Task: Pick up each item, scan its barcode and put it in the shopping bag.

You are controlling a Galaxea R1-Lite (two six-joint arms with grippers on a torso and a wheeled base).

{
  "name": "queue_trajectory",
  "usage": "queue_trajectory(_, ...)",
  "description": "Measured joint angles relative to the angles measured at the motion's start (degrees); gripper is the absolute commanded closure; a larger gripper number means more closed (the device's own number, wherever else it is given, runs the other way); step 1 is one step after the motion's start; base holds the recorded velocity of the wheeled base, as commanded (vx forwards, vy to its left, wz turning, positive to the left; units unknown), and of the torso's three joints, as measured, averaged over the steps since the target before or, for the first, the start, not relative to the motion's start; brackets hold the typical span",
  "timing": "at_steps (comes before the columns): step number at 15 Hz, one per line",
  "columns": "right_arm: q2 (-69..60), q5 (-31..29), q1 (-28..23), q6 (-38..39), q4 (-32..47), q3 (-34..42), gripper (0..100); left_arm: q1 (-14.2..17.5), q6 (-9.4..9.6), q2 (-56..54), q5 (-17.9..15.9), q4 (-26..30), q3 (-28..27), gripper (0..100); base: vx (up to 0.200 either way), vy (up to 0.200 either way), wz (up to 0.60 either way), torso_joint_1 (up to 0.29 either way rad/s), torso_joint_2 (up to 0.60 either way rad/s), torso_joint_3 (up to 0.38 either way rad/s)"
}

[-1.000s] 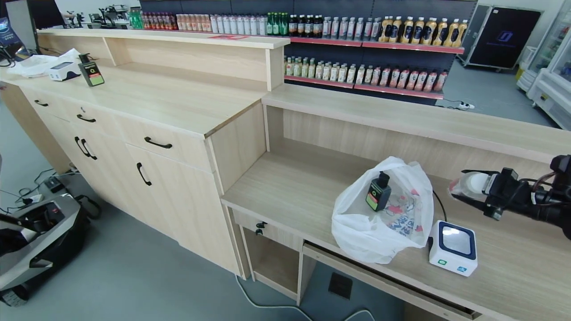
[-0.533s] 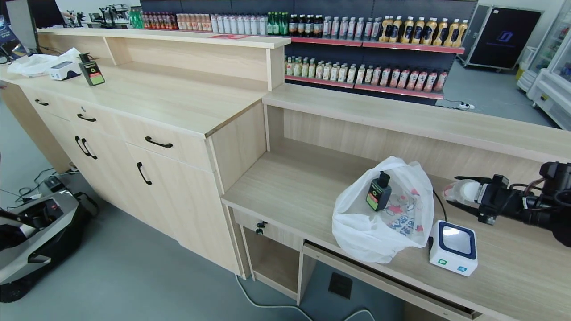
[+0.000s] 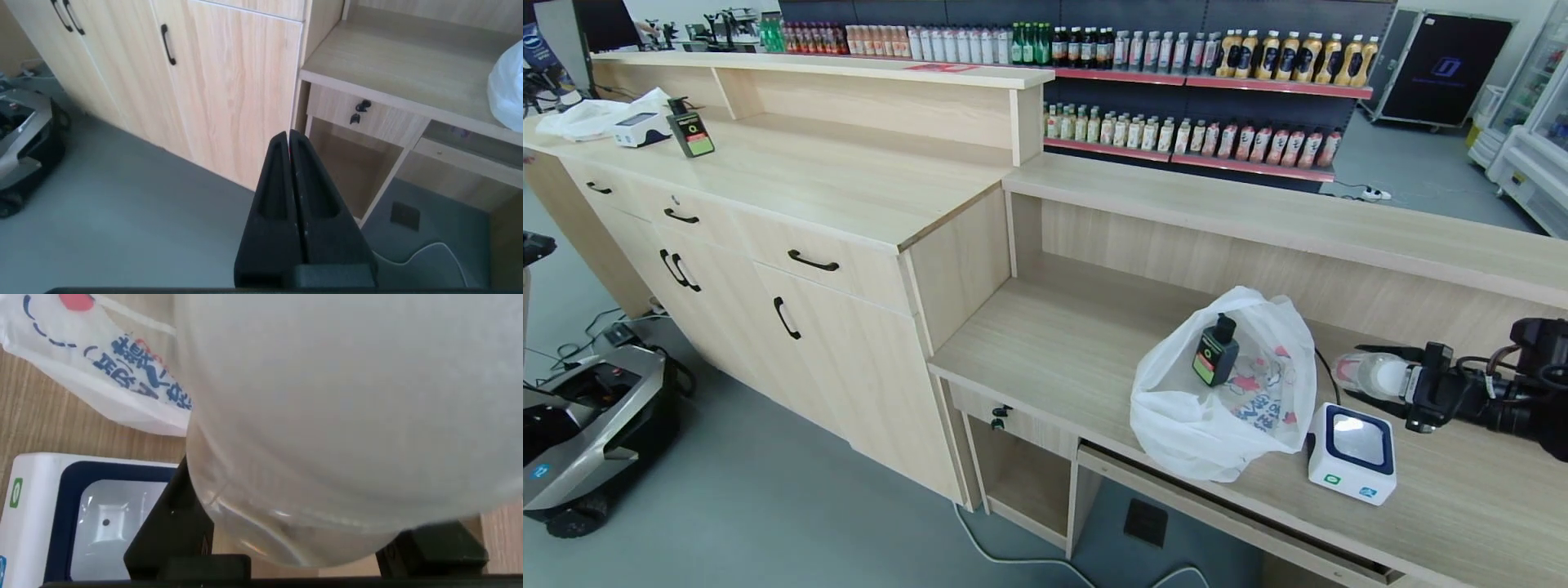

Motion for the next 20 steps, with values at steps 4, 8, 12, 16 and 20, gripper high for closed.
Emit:
queue_trajectory(4,1.93,-0.05,-0.39,-1.76,-0.06,-0.40,100,-0.02,0.05,0.00,-0.02,0.00,0.00,100,0.000,0.000,0.00,0.000,0.00,0.000)
queue_trajectory(8,3.00,-0.09,-0.37,-2.52,0.09,-0.13,100,-0.02,0.02,0.02,0.00,0.00,0.00,100,0.000,0.000,0.00,0.000,0.00,0.000)
queue_trajectory(12,3.88,-0.13,-0.15,-2.79,-0.09,-0.11,100,-0.02,0.02,0.00,0.00,0.00,0.00,100,0.000,0.000,0.00,0.000,0.00,0.000)
queue_trajectory(16,4.64,-0.13,-0.09,-3.43,-0.13,-0.35,100,-0.05,0.02,0.00,0.00,0.00,0.00,100,0.000,0.000,0.00,0.000,0.00,0.000)
queue_trajectory(20,5.28,0.02,-0.10,-3.47,-0.06,-0.51,100,0.00,0.02,0.00,0.00,0.00,0.00,100,0.000,0.000,0.00,0.000,0.00,0.000)
